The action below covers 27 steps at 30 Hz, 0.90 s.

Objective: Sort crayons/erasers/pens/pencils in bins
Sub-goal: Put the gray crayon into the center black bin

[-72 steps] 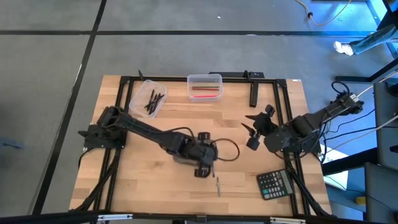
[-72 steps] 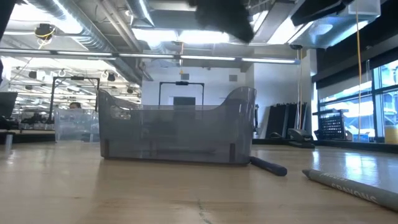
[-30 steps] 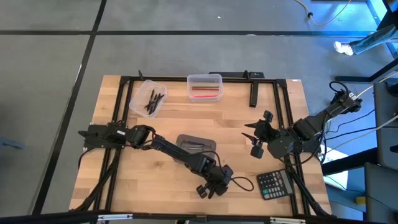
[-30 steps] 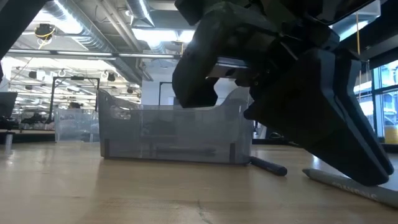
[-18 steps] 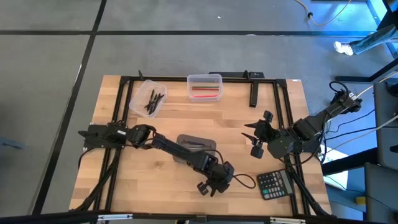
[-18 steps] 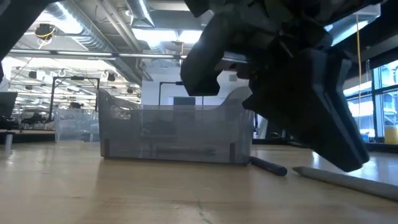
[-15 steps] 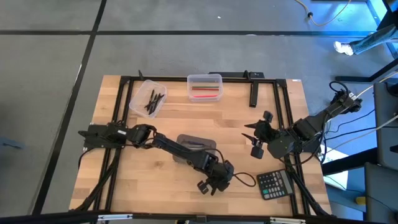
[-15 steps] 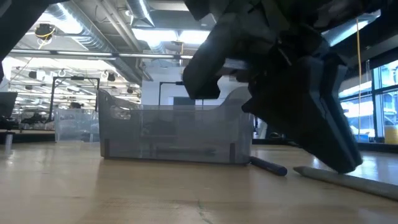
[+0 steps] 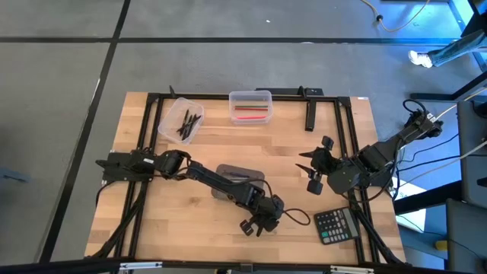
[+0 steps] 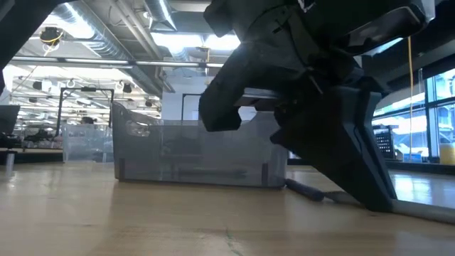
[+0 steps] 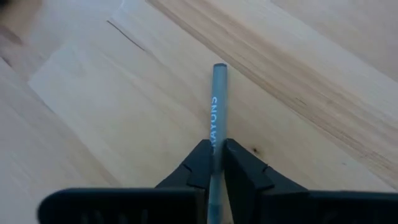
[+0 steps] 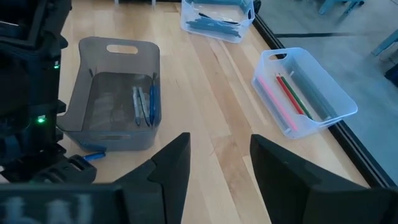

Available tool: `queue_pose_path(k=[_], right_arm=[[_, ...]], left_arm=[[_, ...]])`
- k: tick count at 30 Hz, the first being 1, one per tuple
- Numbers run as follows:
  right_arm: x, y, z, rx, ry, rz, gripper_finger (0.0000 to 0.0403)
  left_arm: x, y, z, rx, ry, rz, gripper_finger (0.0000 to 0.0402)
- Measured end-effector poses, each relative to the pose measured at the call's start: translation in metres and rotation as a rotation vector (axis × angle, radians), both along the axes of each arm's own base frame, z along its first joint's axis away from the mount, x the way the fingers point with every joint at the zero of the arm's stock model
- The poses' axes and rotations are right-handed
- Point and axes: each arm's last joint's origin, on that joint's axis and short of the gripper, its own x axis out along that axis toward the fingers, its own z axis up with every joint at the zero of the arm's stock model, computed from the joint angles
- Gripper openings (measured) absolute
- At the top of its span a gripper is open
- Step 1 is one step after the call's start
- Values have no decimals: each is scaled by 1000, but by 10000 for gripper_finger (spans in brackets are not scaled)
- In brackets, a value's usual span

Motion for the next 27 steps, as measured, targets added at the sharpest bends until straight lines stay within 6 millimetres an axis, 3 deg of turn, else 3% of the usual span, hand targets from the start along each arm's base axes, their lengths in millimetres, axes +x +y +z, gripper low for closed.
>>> queue_pose_path(k=[4,12,17,22,27], right_arm=[[0,0,0,2,7,4,171],[-4,-2,-3,23,39,-9,171],[-6,-3,-4,26,55,-24,171],[-11,-7,-5,36,69,-62,171],[-14,-9,-5,57,56,-88,171]], left_arm=[[4,-1,0,-11,-42,19,6],[7,-7,8,116,-132,143,17],[10,-12,48,189,-227,325,17],[-5,-23,91,227,-233,451,18],[-24,-18,125,228,-156,582,18]])
